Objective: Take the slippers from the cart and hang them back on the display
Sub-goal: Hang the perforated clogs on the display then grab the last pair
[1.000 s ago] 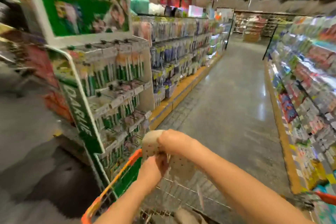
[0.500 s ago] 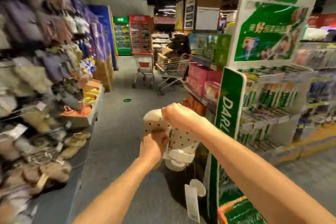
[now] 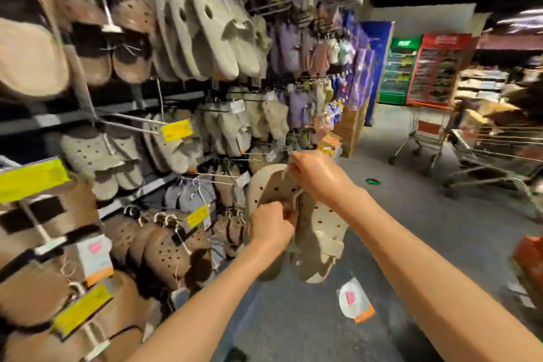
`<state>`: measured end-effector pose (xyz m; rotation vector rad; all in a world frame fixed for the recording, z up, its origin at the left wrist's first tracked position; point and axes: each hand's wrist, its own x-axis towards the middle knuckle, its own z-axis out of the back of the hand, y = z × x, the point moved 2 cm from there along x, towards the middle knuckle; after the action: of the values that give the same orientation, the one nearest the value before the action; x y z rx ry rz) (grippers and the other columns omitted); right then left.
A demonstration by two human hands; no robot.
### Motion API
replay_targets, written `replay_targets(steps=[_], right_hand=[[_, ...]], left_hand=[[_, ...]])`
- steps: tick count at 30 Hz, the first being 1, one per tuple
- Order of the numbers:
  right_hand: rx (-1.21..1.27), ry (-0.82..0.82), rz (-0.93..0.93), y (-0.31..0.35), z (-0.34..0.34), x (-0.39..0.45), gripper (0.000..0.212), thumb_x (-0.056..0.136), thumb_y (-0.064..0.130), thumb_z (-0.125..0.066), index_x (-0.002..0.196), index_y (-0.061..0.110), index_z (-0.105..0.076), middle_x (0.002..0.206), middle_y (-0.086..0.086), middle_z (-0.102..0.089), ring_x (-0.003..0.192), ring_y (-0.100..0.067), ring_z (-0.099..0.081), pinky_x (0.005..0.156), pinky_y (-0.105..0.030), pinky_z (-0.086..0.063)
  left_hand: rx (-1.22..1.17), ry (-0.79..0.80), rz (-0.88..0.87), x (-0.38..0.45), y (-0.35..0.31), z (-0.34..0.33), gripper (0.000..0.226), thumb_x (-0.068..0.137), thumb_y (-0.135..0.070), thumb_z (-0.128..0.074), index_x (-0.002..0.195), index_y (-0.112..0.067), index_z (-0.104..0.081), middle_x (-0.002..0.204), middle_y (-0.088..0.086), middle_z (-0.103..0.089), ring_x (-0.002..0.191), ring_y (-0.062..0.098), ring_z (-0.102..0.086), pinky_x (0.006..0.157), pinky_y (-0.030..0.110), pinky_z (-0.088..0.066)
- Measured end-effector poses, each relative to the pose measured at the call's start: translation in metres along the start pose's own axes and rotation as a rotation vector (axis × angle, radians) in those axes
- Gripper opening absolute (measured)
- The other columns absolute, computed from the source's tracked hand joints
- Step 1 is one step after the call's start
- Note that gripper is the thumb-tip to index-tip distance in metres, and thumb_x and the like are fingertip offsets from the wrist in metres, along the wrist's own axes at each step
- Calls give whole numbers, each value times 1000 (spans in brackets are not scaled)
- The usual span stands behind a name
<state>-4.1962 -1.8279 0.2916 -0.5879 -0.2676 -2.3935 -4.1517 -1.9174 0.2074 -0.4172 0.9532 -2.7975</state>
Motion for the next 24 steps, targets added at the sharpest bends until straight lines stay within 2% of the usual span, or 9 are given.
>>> replay_targets(steps=[2,4,6,10,14,16,18,21,24], right_hand=[[59,-25,75,-2,-16,28,4,85,7,-54,85,6,-59,86,-16,-64,85,-33,-61,63,-31,-34],[101,-38,116,-8,-30,56,7,87,8,-53,88,4,-59,89,-17,-64,87,-33,-59,65,-32,-36],[171,-13,142,-18,-40,85,12,90,14,-50,92,4,-57,93,-18,-63,90,-33,-57,70,-36,-42],[235,-2,241,-34,-54,140,11,91,9,-50,95,3,-57,96,-14,-63,91,-30,-57,73,-36,-43],[372,-81,296,-26,-78,174,10,88,11,-56,92,2,-60,90,-13,-64,88,-30,-59,74,-42,-49],[444,-59,336,-10,-94,184,14,89,15,-55,86,1,-57,86,-15,-63,83,-31,-58,70,-41,-46],[498,-5,385,9,-114,196,17,90,17,-56,80,4,-52,81,-14,-61,78,-29,-54,64,-36,-38],[634,45,384,38,-147,215,19,89,19,-59,79,3,-57,83,-15,-65,79,-29,-57,65,-36,-38],[788,83,308,63,-180,234,17,86,18,-62,81,2,-65,78,-13,-67,75,-27,-59,66,-33,-37]], left_hand=[[54,-68,38,22,12,9,23,92,-27,-52,90,-7,-62,98,15,-67,97,34,-59,75,34,-44],[93,-98,67,46,21,12,22,91,-22,-50,71,-13,-49,80,11,-62,90,34,-58,69,36,-42],[89,-136,94,68,25,12,34,88,-17,-48,59,-15,-32,59,3,-42,77,34,-54,61,36,-39],[66,-255,149,114,26,14,40,87,-14,-47,54,-17,-24,53,0,-29,63,27,-40,57,31,-25],[49,-380,214,134,40,15,41,86,-14,-48,52,-18,-25,51,-1,-29,61,21,-37,57,31,-26],[54,-414,278,135,56,17,40,87,-17,-48,51,-19,-31,54,3,-44,64,25,-47,59,33,-35],[42,-435,356,134,75,23,36,89,-22,-48,54,-17,-42,70,11,-63,76,29,-59,69,36,-46],[150,-419,502,137,106,38,29,93,-26,-44,79,-9,-63,92,16,-68,92,32,-60,77,36,-47],[269,-378,594,147,141,53,31,93,-26,-41,98,-8,-66,103,16,-67,99,33,-58,75,34,-45]])
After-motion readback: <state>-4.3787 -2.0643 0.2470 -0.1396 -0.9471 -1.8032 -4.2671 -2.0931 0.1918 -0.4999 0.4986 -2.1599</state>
